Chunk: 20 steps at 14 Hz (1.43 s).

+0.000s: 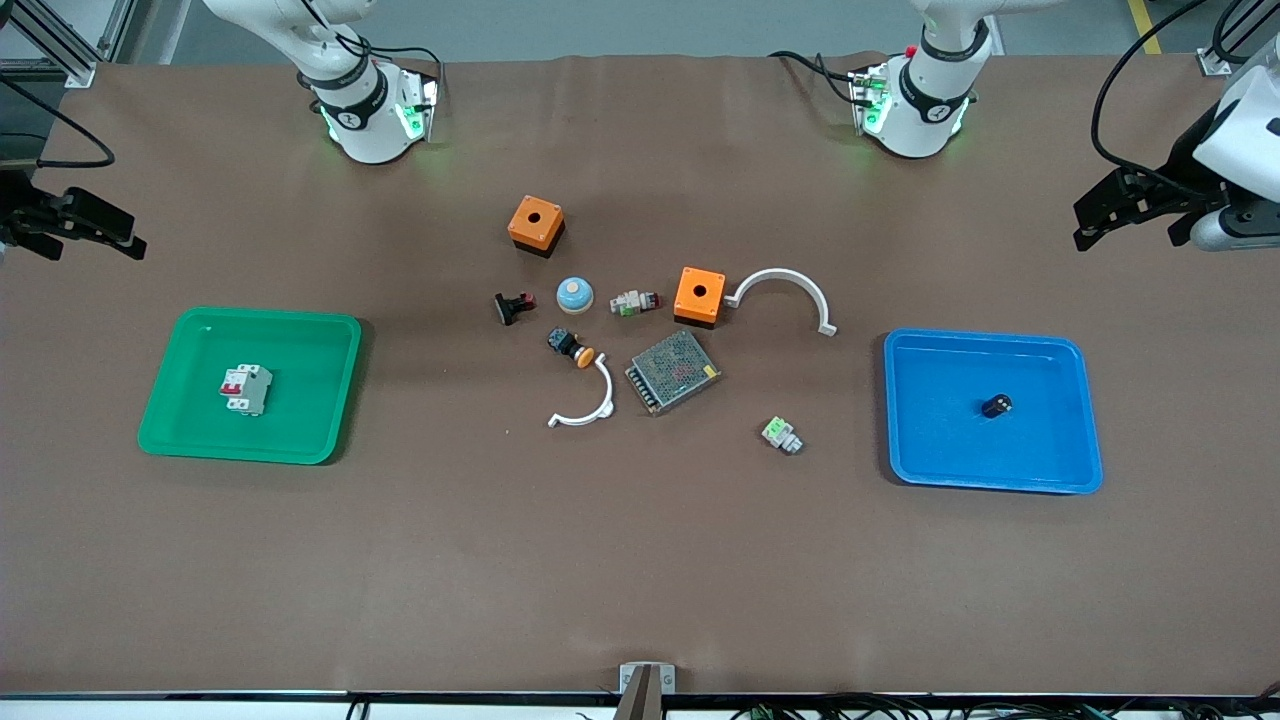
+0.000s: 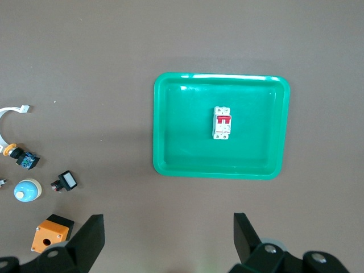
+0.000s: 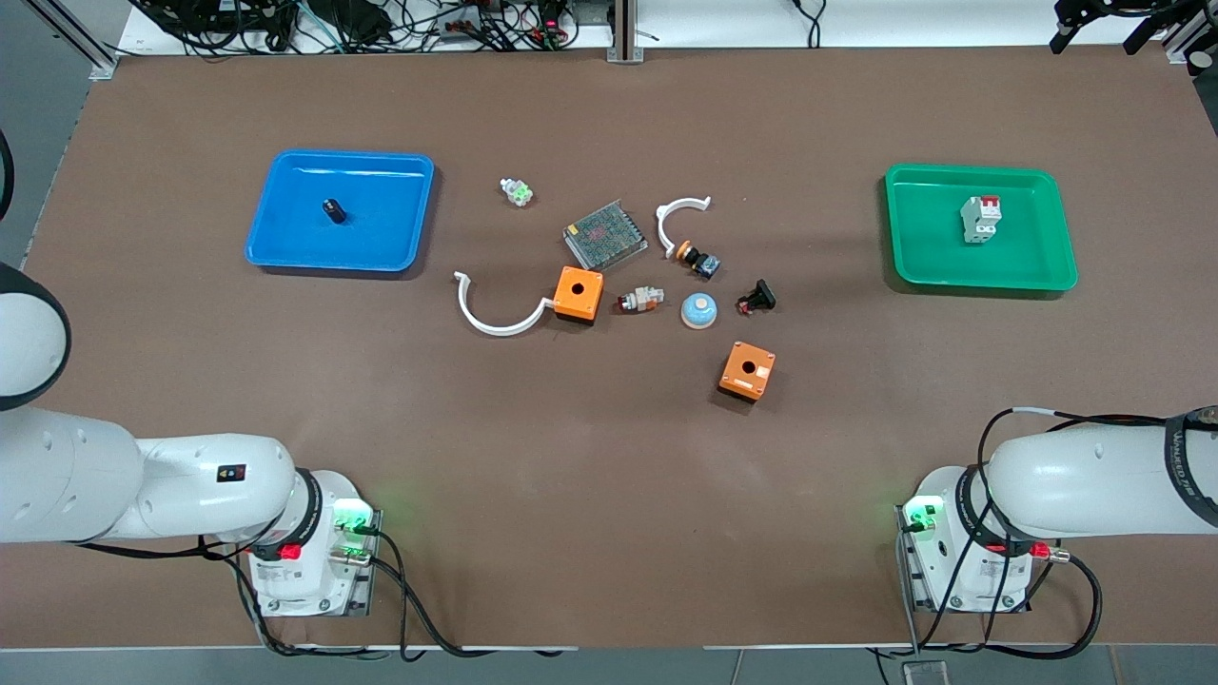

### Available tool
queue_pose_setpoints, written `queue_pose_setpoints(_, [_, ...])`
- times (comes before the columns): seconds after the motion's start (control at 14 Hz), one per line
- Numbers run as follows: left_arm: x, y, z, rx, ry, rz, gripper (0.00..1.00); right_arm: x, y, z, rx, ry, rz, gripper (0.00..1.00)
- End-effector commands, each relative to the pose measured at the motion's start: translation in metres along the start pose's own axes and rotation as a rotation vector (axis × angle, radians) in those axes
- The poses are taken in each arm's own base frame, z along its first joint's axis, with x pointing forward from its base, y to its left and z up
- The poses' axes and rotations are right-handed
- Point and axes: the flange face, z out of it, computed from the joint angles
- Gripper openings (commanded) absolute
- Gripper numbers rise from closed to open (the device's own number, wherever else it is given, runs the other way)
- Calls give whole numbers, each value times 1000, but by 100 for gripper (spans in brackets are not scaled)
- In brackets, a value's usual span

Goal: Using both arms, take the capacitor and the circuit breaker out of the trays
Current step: 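Reach the left gripper down to the black capacitor in the blue tray, then grasp the capacitor with the left gripper while the right gripper grasps the breaker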

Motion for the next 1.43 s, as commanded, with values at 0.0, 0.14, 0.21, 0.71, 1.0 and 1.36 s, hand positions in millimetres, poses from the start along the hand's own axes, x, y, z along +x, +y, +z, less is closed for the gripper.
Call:
queue_pose_setpoints(0.0, [6, -9, -2, 9, -7, 4, 100, 0, 3, -4, -1, 4, 22, 100])
queue_pose_setpoints(0.14, [13, -18, 0, 18, -9, -12, 100, 0, 4, -2, 1, 1, 16, 100])
queue_pose_setpoints(0.21, [18, -17, 10, 18, -27, -10, 100, 0, 4, -2, 1, 1, 14, 100])
queue_pose_setpoints(0.71, [55, -68, 184, 5, -87, -209, 100, 13, 24, 3, 3, 8, 55, 100])
queue_pose_setpoints(1.0, [51, -72, 285, -6, -111, -238, 99, 75, 64, 75, -17, -61, 107, 100])
queue_pose_setpoints(1.36, [59, -87, 383, -34, -105, -268, 85, 90, 100, 145, -11, -78, 127, 100])
